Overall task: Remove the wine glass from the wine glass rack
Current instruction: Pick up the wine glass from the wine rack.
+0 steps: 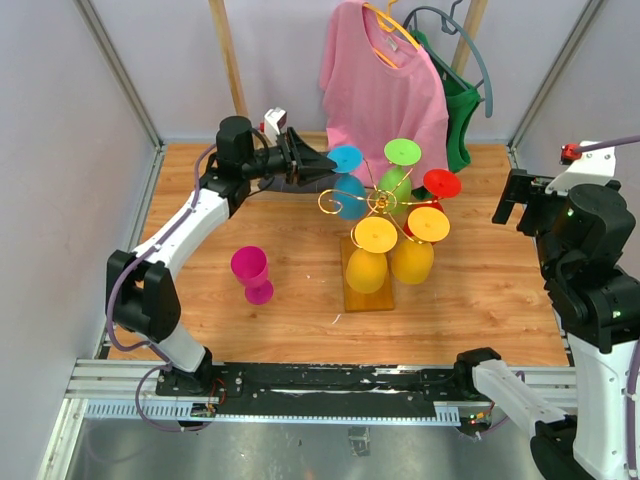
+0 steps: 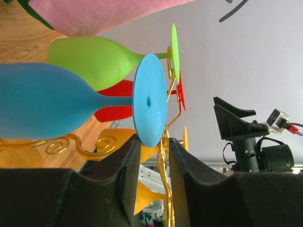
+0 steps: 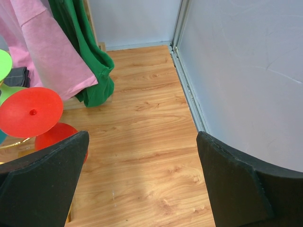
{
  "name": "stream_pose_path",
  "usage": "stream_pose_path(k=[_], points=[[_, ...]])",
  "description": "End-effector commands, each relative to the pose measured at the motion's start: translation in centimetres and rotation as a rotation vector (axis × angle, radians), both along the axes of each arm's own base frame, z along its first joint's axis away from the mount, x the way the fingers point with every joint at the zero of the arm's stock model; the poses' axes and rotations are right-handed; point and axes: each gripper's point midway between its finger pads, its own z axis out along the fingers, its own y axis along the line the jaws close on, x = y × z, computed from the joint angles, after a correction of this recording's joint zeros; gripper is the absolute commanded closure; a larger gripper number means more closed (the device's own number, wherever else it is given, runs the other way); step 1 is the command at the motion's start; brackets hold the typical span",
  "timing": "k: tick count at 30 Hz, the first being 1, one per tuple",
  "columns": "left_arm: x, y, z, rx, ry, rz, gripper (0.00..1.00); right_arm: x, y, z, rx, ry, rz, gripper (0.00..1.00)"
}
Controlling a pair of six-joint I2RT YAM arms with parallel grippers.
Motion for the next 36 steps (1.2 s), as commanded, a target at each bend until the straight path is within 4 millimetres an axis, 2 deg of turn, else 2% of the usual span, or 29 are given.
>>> stream_pose_path(k=[1, 7, 18, 36], points=[[-0.6, -0.5, 0.0, -0.014, -0.015, -0.039, 0.7, -0.5, -0.6, -0.1, 0.007, -0.005, -0.031, 0.02], [-0.7, -0.5, 0.1, -0.015, -0.018, -0.041, 0.99, -0.6, -0.6, 0.0, 0.009, -0.008, -0.032, 0.01], [-1.0, -0.4, 0.4, -0.009, -0.022, -0.043, 1.0, -0.9, -0.7, -0.1, 0.012, -0.013, -0.032, 0.02], [-0.1, -0.9, 2.5, -0.029, -0.048, -0.05, 1.0, -0.9, -0.7, -0.5, 0.01, -0.004, -0.033, 0.01]])
